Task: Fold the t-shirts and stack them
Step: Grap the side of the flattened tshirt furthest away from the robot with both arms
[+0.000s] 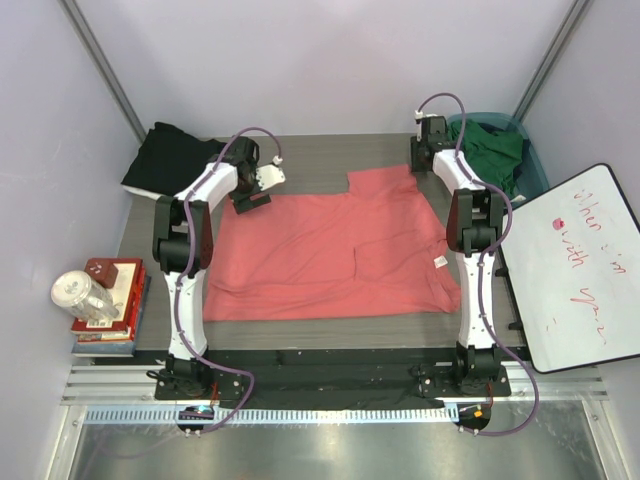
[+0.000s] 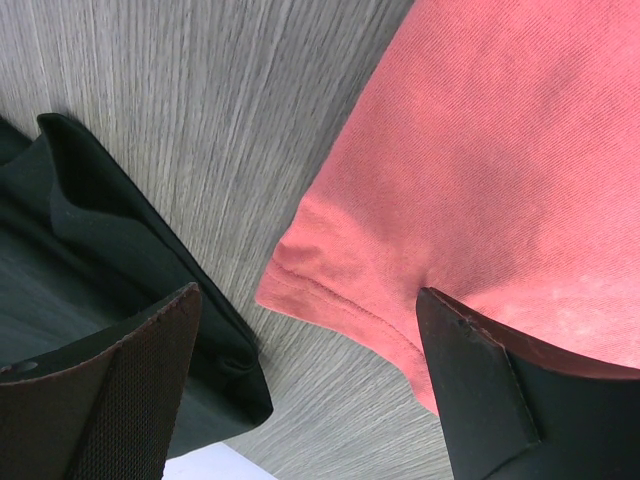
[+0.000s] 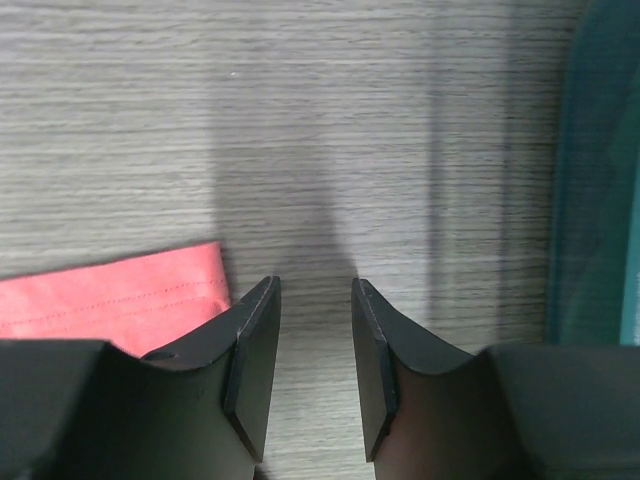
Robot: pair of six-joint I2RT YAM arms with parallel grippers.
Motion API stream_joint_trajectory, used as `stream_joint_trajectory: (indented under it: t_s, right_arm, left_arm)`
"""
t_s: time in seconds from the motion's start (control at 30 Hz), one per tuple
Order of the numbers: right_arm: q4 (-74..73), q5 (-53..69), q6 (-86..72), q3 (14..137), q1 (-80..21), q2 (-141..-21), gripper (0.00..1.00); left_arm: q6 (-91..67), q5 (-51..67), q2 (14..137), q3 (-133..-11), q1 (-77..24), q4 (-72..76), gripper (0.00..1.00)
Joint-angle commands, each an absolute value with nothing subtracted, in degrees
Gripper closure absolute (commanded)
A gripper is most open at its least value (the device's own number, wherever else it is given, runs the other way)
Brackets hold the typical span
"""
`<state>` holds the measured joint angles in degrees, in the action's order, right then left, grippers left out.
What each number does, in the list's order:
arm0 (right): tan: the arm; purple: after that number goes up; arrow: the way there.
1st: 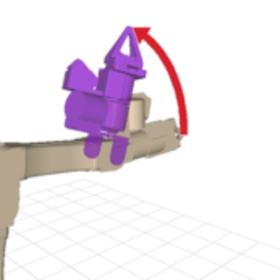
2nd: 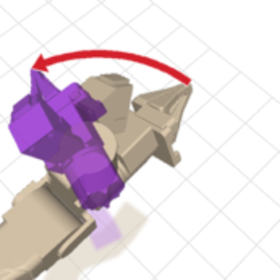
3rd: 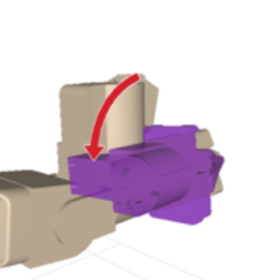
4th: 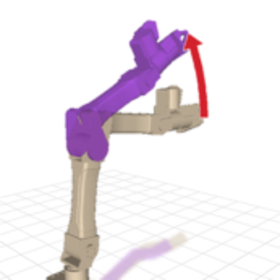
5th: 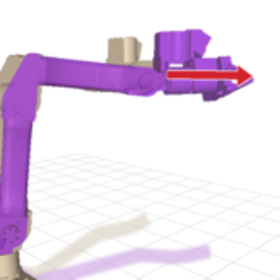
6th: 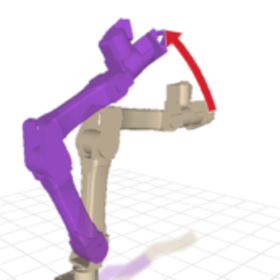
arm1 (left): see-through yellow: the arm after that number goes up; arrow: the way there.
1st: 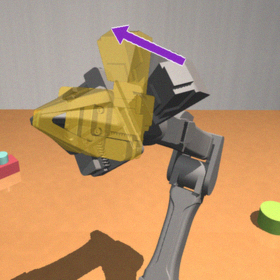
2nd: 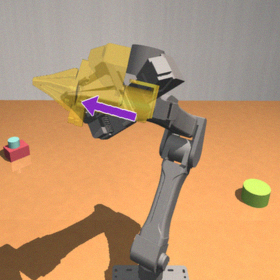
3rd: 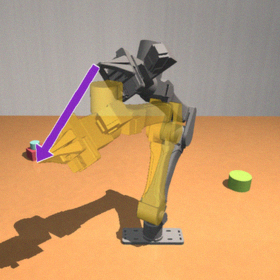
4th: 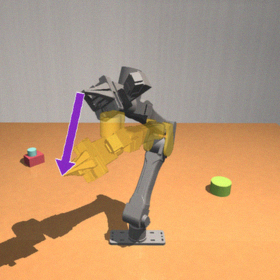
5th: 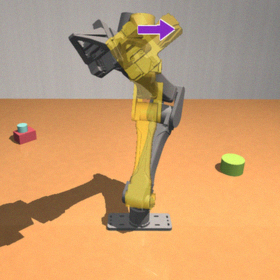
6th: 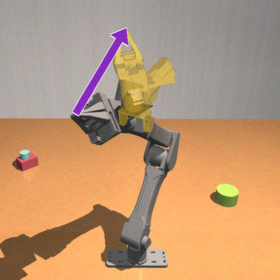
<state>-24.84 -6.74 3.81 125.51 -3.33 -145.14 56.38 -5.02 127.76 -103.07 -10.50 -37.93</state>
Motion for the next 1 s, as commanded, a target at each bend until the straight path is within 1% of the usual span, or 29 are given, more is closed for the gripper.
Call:
stream_joint_trajectory:
  t_s: [0.0,0.3,0.33,0.63,0.7,0.87,0.97]
  right_arm:
    - [-23.03,-7.22,0.18,128.67,-3.08,-145.37,0.60]
    - [-23.47,-0.79,-2.81,129.20,-3.43,-144.84,0.57]
    - [-23.81,1.38,-2.55,129.37,-3.60,-144.84,0.57]
    - [-24.78,4.13,-2.64,128.67,-3.78,-145.55,0.55]
    - [-24.87,3.52,-2.90,128.58,-3.78,-145.46,0.55]
    - [-23.56,-3.94,-4.66,129.28,-3.87,-144.75,0.55]
    - [-23.38,-4.04,-5.18,130.69,-3.78,-145.11,0.54]
  left_arm:
    - [57.30,-5.71,124.54,-105.38,-10.63,-37.27,0.12]
    - [57.13,-5.71,125.15,-106.26,-10.81,-37.53,0.12]
    - [57.04,-5.71,125.16,-106.35,-10.90,-37.53,0.12]
    - [57.22,-5.54,125.86,-107.05,-10.90,-37.53,0.12]
    - [57.22,-5.54,125.86,-107.05,-10.90,-37.35,0.12]
    - [56.87,-5.19,125.77,-106.96,-10.90,-37.35,0.12]
    - [56.69,-5.10,125.86,-107.05,-10.90,-37.27,0.12]
